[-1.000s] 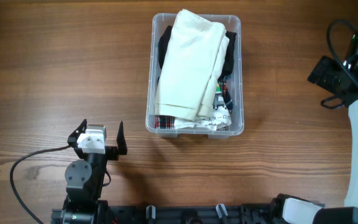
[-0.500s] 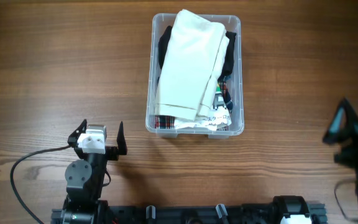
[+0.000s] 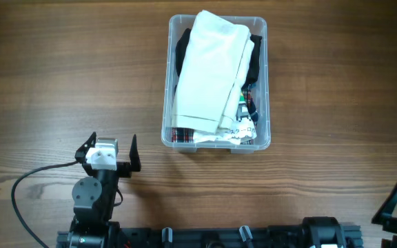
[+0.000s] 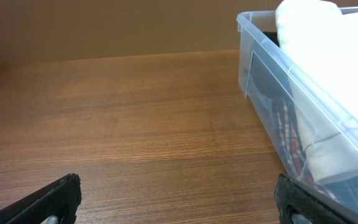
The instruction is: Pack container
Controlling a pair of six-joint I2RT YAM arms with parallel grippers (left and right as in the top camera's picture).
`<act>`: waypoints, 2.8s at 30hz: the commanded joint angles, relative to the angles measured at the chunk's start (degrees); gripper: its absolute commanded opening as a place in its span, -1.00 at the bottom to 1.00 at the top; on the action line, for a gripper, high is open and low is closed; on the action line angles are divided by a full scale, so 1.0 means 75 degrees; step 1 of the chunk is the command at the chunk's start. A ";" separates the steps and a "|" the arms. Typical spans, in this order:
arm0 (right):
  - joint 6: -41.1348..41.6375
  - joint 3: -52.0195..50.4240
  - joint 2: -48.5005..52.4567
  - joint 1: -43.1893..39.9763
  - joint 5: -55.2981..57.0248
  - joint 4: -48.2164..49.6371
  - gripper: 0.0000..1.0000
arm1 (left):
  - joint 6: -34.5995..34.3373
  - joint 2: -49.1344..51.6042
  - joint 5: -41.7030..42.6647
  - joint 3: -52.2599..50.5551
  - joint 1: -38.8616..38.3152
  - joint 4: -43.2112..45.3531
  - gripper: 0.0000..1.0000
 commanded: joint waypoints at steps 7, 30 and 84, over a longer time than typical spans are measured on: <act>0.4951 -0.3582 -0.1431 0.0044 0.0557 0.3491 1.00 | 0.0090 -0.0003 -0.0076 -0.0067 0.0044 0.0006 1.00; 1.3172 -0.8288 -0.1985 0.0044 -0.0201 0.4514 0.99 | 0.0090 -0.0003 -0.0076 -0.0067 0.0044 0.0006 0.99; -0.5418 -0.9967 -0.1985 0.0044 -0.3296 0.7251 1.00 | 0.0090 -0.0003 -0.0076 -0.0067 0.0044 0.0006 0.99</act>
